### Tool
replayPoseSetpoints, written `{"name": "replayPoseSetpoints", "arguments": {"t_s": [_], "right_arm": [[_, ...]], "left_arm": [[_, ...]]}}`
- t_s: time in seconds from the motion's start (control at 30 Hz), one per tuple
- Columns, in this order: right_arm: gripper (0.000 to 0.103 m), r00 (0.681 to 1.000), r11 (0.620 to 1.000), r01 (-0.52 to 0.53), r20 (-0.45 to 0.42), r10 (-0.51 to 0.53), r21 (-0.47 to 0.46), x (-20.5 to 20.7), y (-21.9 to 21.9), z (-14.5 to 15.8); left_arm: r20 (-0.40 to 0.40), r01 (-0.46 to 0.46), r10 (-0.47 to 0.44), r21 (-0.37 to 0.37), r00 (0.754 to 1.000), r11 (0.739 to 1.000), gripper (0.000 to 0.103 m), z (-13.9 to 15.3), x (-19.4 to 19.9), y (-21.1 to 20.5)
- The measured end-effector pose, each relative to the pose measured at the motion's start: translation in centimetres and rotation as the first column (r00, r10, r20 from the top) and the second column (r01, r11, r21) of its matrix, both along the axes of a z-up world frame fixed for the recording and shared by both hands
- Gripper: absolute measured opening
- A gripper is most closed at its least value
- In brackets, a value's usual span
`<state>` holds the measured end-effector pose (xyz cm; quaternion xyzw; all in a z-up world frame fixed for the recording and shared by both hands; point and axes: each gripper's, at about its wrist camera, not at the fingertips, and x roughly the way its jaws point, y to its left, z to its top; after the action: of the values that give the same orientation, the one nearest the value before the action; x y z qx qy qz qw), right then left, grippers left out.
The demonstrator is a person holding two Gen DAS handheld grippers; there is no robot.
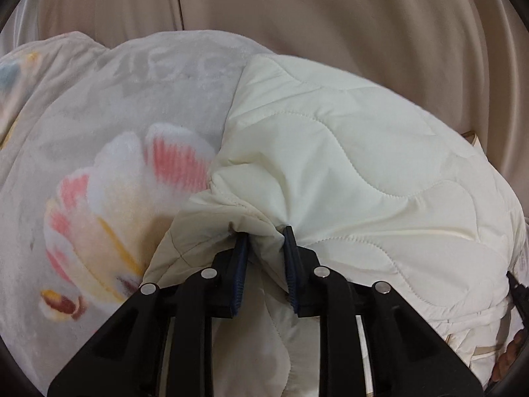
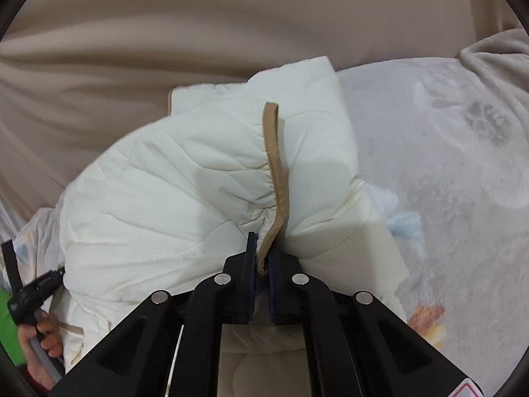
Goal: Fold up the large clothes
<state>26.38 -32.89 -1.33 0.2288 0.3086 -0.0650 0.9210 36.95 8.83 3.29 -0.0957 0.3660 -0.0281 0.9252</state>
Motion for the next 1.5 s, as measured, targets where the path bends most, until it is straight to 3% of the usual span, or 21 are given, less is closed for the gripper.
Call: {"name": "replayPoseSetpoints", "arguments": {"t_s": [0.13,0.27,0.37,0.43,0.53,0.63,0.73,0.83,0.93,1.03,1.13,1.3,1.37,1.5], "right_arm": [[0.007,0.998,0.998,0.06,0.015,-0.06,-0.036,-1.1,0.2,1.8],[0.013,0.979,0.987,0.153,0.14,-0.145,-0.052,-3.5,0.9,6.3],[0.013,0.984,0.991,0.022,0.176,0.002,-0.135,-2.0,4.9,9.3],[0.013,0.977,0.97,-0.09,0.167,0.13,-0.225,0.1,8.6,10.3],[0.01,0.967,0.926,-0.197,0.094,0.239,-0.322,3.5,12.3,9.3],[0.007,0.977,0.905,-0.203,-0.011,0.215,-0.375,6.3,12.8,7.0],[0.003,0.994,0.922,-0.111,-0.03,0.108,-0.37,7.1,9.0,5.8],[0.0,1.0,0.966,-0.014,-0.011,0.011,-0.257,6.1,3.7,4.1],[0.0,1.0,0.991,0.012,-0.015,-0.014,-0.135,4.4,0.2,3.2],[0.0,0.999,0.989,0.032,0.026,-0.029,-0.144,1.9,0.5,4.9],[0.001,0.996,0.995,-0.029,0.081,0.037,-0.1,-1.3,0.8,5.7],[0.0,0.994,0.984,-0.081,-0.081,0.068,-0.159,-0.4,1.4,1.5],[0.0,0.996,0.988,-0.07,-0.069,0.061,-0.137,-0.2,1.2,0.6],[0.0,0.997,0.978,-0.058,-0.067,0.046,-0.198,0.0,2.1,0.1]], "left_arm": [[0.023,0.007,-0.007,-0.031,1.0,0.999,0.022,-0.3,-0.4,1.0],[0.036,-0.003,0.003,0.002,0.999,1.0,0.022,-0.5,-0.4,-0.1],[0.039,-0.005,0.005,0.014,0.999,1.0,0.023,-0.5,-0.6,-0.4],[0.04,-0.005,0.005,0.011,0.999,1.0,0.023,-0.5,-0.6,-0.5],[0.04,-0.004,0.004,0.005,0.999,1.0,0.023,-0.5,-0.6,-0.4],[0.037,-0.003,0.003,-0.005,0.999,1.0,0.023,-0.4,-0.5,-0.3],[0.037,-0.002,0.003,-0.013,0.999,1.0,0.023,-0.5,-0.4,-0.1],[0.035,0.001,-0.001,-0.018,0.999,1.0,0.024,-0.5,-0.3,-0.1],[0.035,0.001,-0.001,-0.002,0.999,1.0,0.024,-0.5,-0.3,-0.4],[0.032,-0.001,0.001,-0.004,0.999,1.0,0.024,-0.5,-0.3,-0.2],[0.031,-0.001,0.001,0.001,1.0,1.0,0.024,-0.5,-0.3,-0.2],[0.029,-0.002,0.001,0.025,1.0,1.0,0.025,-0.6,-0.4,-0.6],[0.026,-0.001,0.0,0.034,1.0,0.999,0.025,-0.6,-0.3,-0.9],[0.015,0.001,-0.001,0.03,1.0,1.0,0.026,-0.8,-0.1,-0.8]]}}
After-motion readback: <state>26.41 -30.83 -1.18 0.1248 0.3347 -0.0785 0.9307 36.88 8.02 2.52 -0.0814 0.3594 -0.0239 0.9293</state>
